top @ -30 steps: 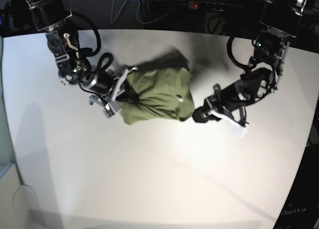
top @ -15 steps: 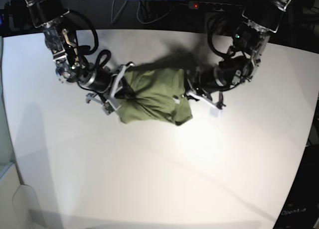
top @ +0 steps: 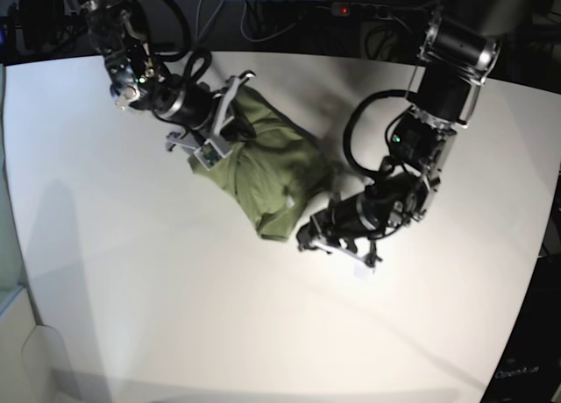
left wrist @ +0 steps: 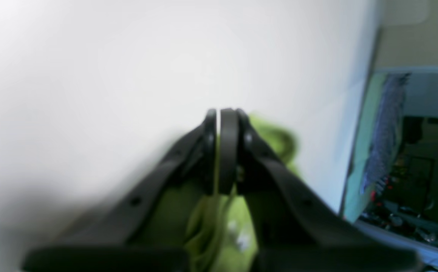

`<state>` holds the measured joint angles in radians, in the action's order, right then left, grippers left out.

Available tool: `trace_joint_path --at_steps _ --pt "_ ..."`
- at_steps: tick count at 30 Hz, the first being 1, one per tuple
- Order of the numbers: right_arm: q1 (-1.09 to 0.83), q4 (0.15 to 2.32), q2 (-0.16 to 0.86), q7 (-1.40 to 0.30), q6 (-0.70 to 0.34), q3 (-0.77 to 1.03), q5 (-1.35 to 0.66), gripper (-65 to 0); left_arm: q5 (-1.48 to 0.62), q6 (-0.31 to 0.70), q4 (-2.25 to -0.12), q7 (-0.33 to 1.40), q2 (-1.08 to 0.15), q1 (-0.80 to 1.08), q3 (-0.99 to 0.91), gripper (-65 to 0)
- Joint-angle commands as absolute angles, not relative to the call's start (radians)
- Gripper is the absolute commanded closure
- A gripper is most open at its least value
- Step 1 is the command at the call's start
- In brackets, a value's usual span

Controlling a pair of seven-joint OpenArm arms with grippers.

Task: Fold the T-shirt properly
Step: 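Tuck the bundle's loose edge under with the left gripper and withdraw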

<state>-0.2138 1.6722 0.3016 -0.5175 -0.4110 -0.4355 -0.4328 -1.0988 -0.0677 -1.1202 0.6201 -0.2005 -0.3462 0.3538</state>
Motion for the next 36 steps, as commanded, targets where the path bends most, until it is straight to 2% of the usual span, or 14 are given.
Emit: trace_joint_path --at_steps 1,5,10,15,24,31,34,36 --pt "-0.211 1.707 0.331 -0.490 -0.414 -0.409 -0.444 -0.3 -1.109 -0.059 -1.153 0.622 -0.222 -0.364 0.349 -1.6" --pt "-0.243 1.782 0.351 -0.503 -0.414 -0.335 -0.446 -0.3 -1.155 -0.061 -1.221 0.638 -0.294 -0.358 0.349 -1.6" --pt "-0.246 1.883 0.352 -0.601 -0.414 -0.237 -0.444 -0.3 -1.314 -0.061 -1.259 0.757 -0.383 -0.295 0.351 -1.6" --pt "-0.237 1.917 0.357 -0.636 -0.415 -0.186 -0.444 -0.3 -1.340 -0.061 -1.371 0.800 -0.432 -0.170 0.352 -1.6" --pt "-0.119 1.794 0.443 -0.638 -0.417 -0.168 -0.443 -0.3 -1.339 -0.062 -1.403 0.901 -0.426 -0.051 0.358 -1.6" --pt "-0.027 1.620 0.444 -0.630 -0.429 -0.174 -0.443 -0.3 -1.339 -0.062 -1.402 0.941 -0.398 -0.038 0.390 -1.6" --pt "-0.012 1.578 0.441 -0.630 -0.492 -0.170 -0.443 -0.3 -1.336 -0.062 -1.394 0.941 -0.357 -0.035 0.397 -1.6" --pt "-0.015 1.566 0.438 -0.628 -0.498 -0.168 -0.443 -0.3 -1.311 -0.062 -1.363 0.941 -0.325 -0.042 0.394 -1.6"
